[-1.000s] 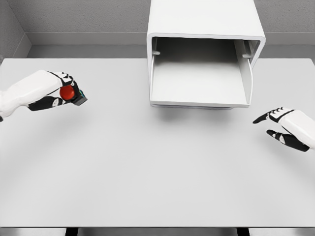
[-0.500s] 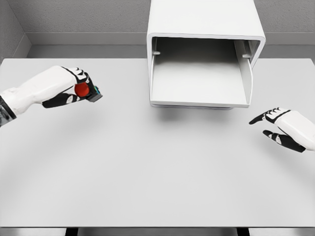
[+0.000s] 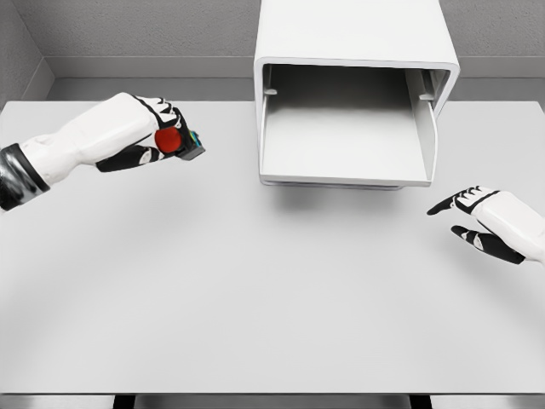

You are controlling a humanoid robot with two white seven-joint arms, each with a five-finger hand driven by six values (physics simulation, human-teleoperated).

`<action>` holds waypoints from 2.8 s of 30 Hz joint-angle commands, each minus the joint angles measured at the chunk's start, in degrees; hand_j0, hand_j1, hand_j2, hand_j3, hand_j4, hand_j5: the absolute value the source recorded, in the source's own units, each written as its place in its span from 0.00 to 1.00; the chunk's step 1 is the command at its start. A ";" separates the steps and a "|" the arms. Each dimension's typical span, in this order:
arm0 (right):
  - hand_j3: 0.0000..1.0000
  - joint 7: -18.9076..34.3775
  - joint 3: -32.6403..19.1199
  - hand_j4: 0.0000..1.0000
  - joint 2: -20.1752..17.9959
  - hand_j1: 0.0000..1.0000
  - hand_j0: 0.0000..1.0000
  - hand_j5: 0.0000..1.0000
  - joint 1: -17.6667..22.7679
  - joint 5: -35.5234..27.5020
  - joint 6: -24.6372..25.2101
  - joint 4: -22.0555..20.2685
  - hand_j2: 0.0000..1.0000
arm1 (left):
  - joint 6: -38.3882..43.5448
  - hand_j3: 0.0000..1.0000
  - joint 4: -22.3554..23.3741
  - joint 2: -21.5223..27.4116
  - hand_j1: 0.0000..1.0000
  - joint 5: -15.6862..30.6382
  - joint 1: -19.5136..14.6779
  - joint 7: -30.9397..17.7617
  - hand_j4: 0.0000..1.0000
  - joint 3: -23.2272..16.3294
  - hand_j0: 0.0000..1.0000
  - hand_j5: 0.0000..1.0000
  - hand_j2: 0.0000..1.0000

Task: Slide open multi-storey tabletop storage cabinets and put open load switch and slide close multi-storey tabletop storage cabinets

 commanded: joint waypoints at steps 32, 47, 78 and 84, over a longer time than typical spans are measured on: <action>0.62 -0.02 0.15 0.62 0.14 0.62 0.62 0.62 0.09 -0.43 0.12 -0.71 0.62 | -0.21 0.34 -0.07 -11.48 0.34 -0.10 -9.23 0.06 0.34 -8.79 0.34 0.34 0.34; 0.62 -0.11 1.12 0.62 0.22 0.62 0.62 0.62 0.00 -0.43 0.12 -0.80 0.62 | 0.49 0.34 2.30 -20.00 0.34 -5.19 -14.06 0.06 0.34 -15.30 0.34 0.34 0.34; 0.62 -0.02 2.26 0.62 1.89 0.62 0.62 0.62 0.00 -0.16 0.12 -1.85 0.62 | 0.32 0.64 15.04 -28.97 0.64 -11.43 -21.18 0.06 0.64 -17.76 0.64 0.64 0.64; 0.62 -0.02 2.70 0.62 2.25 0.62 0.62 0.62 0.00 -0.07 0.12 -2.56 0.62 | 0.40 0.65 16.10 -28.79 0.65 -11.43 -21.18 0.06 0.65 -17.58 0.65 0.65 0.65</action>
